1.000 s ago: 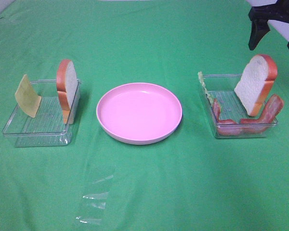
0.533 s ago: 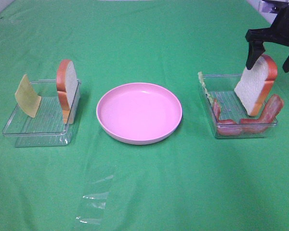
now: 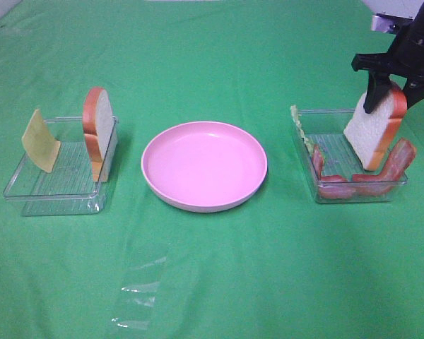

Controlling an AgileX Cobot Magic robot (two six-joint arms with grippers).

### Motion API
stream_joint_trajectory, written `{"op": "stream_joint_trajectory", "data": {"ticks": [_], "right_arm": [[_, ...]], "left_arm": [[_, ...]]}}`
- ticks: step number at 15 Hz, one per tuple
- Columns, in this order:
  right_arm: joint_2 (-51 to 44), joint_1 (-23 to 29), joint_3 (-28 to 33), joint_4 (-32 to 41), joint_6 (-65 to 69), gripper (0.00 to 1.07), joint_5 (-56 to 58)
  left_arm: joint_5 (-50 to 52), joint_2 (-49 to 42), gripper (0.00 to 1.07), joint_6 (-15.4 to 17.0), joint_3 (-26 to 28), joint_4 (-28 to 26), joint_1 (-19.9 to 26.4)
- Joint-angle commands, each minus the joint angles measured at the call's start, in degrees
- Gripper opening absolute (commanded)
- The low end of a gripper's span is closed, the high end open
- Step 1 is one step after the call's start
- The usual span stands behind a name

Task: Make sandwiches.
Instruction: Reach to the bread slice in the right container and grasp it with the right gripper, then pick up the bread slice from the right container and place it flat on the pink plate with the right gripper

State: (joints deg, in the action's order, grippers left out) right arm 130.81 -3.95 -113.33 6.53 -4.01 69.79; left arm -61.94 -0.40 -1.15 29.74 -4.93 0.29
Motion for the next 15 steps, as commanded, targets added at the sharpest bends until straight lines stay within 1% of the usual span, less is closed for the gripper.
{"op": "stream_joint_trajectory", "data": {"ticks": [1, 7, 8, 9, 10, 11, 12, 15], "right_arm": [[0.1, -0.1, -0.2, -0.2, -0.6, 0.47, 6.2], [0.1, -0.1, -0.2, 0.6, -0.4, 0.47, 6.2], [0.1, -0.1, -0.2, 0.8, -0.1, 0.45, 6.2], [0.1, -0.1, -0.2, 0.8, 1.5, 0.38, 6.2], [-0.2, -0.1, -0.2, 0.9, 4.6, 0.13, 6.2], [-0.3, -0.1, -0.2, 0.9, 4.6, 0.04, 6.2], [-0.4, -0.1, -0.2, 1.2, 4.4, 0.00, 6.2], [-0.6, -0.1, -0.2, 2.1, 4.5, 0.00, 6.2]], "left_arm": [[0.2, -0.1, 1.00, -0.1, -0.1, 0.1, -0.1], [0.2, -0.1, 1.00, -0.1, -0.1, 0.1, -0.1], [0.2, -0.1, 1.00, -0.1, -0.1, 0.1, -0.1], [0.2, -0.1, 1.00, -0.1, -0.1, 0.1, -0.1], [0.2, -0.1, 1.00, -0.1, -0.1, 0.1, -0.1], [0.2, -0.1, 1.00, -0.1, -0.1, 0.1, -0.1], [0.2, -0.1, 1.00, -0.1, -0.1, 0.1, -0.1], [0.2, -0.1, 1.00, -0.1, -0.1, 0.1, -0.1]]}}
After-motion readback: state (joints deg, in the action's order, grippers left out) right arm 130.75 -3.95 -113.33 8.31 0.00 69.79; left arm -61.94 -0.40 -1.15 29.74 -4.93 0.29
